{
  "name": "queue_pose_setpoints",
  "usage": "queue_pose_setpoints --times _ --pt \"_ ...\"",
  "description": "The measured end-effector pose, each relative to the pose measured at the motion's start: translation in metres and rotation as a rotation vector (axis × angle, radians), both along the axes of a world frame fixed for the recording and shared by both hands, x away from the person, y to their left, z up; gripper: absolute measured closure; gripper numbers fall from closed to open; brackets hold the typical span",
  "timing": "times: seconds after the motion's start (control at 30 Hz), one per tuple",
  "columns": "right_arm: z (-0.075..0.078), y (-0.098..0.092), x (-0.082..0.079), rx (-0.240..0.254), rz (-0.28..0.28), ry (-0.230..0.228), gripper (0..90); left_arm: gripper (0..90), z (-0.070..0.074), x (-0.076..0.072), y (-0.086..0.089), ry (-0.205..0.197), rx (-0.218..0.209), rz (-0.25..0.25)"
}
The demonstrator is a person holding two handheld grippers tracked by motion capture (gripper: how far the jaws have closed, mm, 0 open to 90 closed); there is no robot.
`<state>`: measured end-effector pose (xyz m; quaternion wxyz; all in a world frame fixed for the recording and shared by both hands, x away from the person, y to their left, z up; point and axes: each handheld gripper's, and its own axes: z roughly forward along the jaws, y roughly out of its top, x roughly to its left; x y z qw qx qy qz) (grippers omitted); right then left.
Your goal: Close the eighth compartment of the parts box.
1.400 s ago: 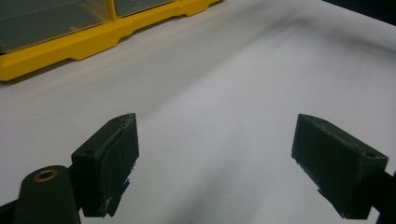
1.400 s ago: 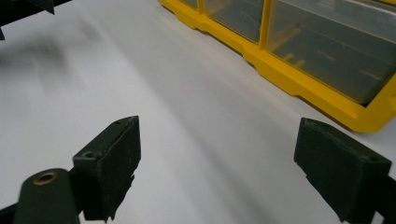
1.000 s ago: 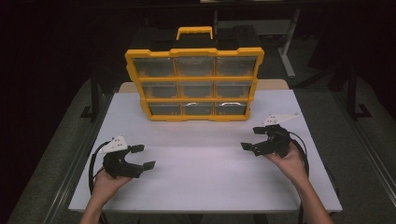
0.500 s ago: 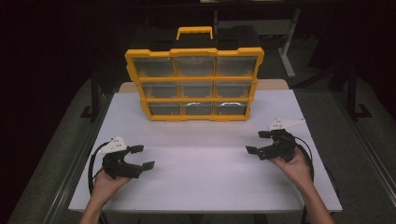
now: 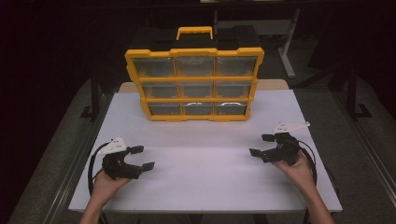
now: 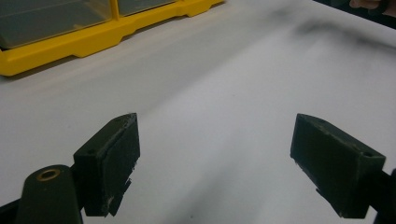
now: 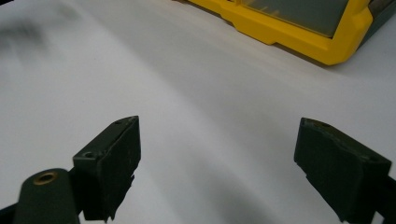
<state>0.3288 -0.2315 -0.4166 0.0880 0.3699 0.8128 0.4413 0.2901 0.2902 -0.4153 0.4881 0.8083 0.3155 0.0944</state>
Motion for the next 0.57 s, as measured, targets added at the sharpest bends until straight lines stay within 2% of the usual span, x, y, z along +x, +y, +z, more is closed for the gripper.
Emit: queue_pose_setpoints --times 0.37,0.57 --pt "-0.0073 -0.0087 -0.0045 0.016 -0.012 0.002 13.8 16.1 -0.0030 0.0005 -0.0006 0.009 0.015 -0.020" --pt "-0.0081 -0.0095 -0.0069 0.019 -0.008 -0.005 13.8 16.0 -0.0039 0.0013 -0.0010 0.010 0.006 -0.017"
